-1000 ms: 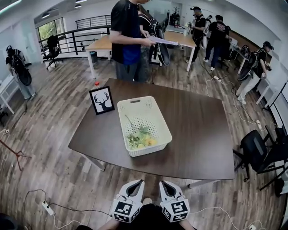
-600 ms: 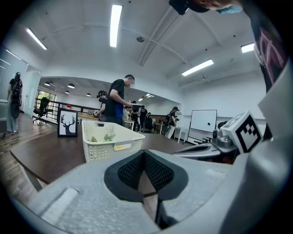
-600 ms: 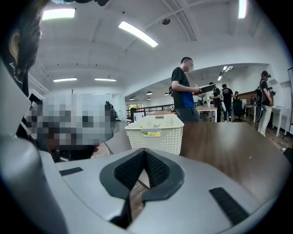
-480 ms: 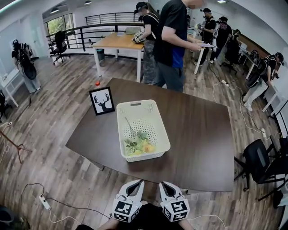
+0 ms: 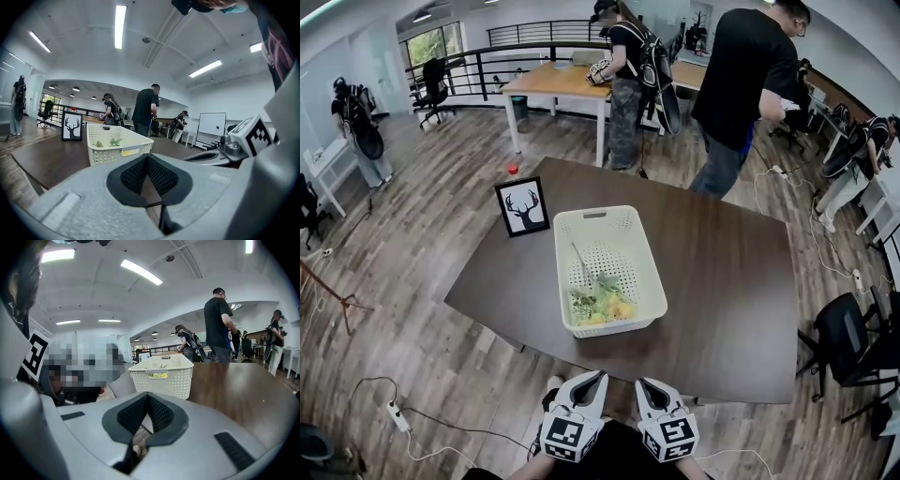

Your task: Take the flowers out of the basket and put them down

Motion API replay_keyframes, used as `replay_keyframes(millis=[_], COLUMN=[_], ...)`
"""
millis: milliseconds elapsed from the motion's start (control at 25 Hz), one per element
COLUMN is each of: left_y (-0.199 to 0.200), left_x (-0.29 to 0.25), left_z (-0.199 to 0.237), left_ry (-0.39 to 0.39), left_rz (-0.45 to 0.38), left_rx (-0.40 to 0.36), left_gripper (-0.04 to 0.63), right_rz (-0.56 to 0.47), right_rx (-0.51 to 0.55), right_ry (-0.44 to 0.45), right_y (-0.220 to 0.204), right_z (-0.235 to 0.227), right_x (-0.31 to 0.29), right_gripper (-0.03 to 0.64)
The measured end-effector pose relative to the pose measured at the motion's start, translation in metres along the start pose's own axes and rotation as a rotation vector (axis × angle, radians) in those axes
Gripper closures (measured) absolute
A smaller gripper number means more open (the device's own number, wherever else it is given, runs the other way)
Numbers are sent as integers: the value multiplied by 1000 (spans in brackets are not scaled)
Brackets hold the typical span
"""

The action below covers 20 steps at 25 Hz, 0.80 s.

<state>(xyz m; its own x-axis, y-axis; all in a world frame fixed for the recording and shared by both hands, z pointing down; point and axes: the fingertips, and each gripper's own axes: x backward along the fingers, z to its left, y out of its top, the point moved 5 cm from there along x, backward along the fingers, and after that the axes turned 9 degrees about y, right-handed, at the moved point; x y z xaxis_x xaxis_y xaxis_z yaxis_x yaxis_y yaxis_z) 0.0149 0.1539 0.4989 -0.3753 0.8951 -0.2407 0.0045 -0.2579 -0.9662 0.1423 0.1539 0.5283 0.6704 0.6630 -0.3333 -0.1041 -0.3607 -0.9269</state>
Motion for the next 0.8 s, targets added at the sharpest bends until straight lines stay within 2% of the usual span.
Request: replay_keyframes(millis=[240,600,720,800], left_y=[-1,14,18,22], left_x=[-5,-15,-24,-30], left_z=[22,93,112,123], left_ry=[-13,36,21,4], left_rz=[2,0,11,13], left_rx=[7,38,44,45], left_gripper=[594,594,594,594], right_rz=[16,12,30,10], right_rx=[15,52,91,70], right_ry=[16,63,85,89], right_y=[4,36,46,55], right_z=[10,31,36,39], right_x=[-23,-71,-87,-98], right_gripper=[612,612,612,612])
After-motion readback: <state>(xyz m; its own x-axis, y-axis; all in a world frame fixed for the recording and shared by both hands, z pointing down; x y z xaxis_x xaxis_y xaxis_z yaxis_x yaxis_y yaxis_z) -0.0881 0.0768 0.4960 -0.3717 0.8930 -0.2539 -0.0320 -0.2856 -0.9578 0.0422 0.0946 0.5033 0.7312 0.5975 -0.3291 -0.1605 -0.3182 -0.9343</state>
